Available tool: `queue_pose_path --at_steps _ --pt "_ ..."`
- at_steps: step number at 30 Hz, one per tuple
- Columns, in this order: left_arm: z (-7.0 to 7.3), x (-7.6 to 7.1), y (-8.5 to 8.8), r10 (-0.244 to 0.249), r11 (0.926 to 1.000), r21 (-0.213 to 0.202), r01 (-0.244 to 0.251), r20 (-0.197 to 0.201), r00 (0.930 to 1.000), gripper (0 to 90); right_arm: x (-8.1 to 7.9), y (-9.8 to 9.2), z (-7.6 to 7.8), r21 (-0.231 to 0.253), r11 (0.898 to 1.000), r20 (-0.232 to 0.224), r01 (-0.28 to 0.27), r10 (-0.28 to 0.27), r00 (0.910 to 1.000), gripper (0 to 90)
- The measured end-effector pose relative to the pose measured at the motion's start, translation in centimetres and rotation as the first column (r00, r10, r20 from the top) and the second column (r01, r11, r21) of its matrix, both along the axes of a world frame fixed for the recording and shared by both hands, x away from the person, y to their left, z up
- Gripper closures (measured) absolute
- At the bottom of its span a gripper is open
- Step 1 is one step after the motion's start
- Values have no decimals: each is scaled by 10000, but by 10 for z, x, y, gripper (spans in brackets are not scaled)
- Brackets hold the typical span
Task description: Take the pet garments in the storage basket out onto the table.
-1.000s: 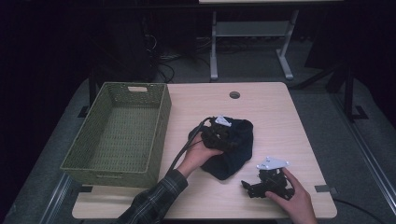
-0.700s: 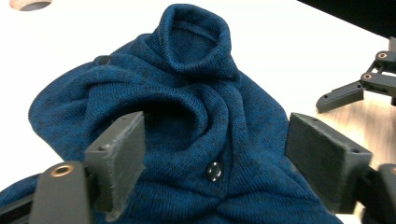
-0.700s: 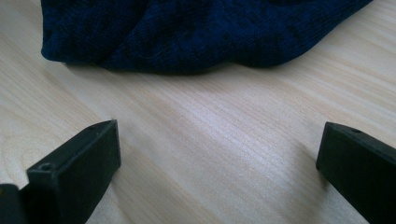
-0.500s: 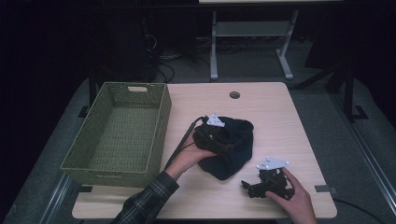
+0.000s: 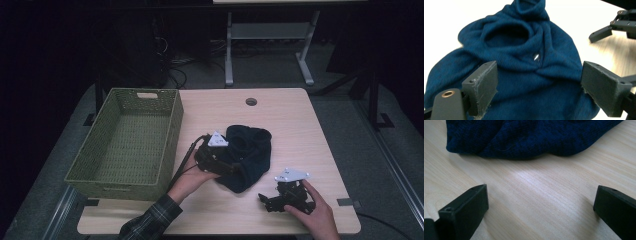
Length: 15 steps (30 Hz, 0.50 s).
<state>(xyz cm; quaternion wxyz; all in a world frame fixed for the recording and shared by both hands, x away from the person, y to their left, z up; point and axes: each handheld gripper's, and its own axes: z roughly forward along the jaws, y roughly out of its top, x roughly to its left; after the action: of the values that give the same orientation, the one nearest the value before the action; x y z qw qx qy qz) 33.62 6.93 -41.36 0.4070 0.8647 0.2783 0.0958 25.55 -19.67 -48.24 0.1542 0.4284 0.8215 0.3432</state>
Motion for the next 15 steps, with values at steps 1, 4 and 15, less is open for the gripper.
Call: queue_pose_path --at_steps 1,4,15 --pt "-1 -1 2 4 10000 -11 -4 -32 10000 142 0 0 0 -1 10000 0 3 -3 10000 0" --pt "-3 -6 9 114 9999 50 -114 -53 9999 142 0 0 0 -1 10000 5 -1 1 10000 0" --pt "-15 -24 29 306 9991 290 -302 -129 9994 138 0 0 0 0 10000 0 1 -1 10000 0"
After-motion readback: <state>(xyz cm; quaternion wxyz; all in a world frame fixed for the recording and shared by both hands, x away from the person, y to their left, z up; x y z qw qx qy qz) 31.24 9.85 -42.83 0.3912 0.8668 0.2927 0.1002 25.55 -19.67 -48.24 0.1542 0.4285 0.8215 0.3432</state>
